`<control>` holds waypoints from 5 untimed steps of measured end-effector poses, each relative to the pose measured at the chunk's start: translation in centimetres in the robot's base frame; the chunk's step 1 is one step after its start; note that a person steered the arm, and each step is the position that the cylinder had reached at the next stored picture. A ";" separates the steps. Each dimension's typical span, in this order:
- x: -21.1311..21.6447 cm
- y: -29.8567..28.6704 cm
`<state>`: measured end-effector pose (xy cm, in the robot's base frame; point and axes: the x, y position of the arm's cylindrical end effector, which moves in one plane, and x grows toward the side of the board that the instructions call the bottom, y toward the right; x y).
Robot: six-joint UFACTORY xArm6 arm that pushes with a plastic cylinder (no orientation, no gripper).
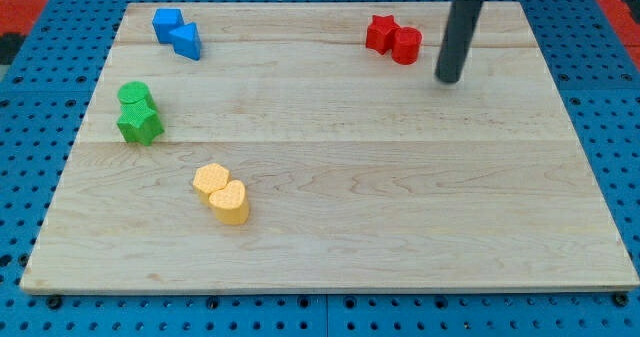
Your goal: Separate the red star from the red circle
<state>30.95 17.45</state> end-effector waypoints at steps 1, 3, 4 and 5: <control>-7.3 0.4; -7.0 -8.9; -3.3 -13.5; -1.4 -12.0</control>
<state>29.52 5.47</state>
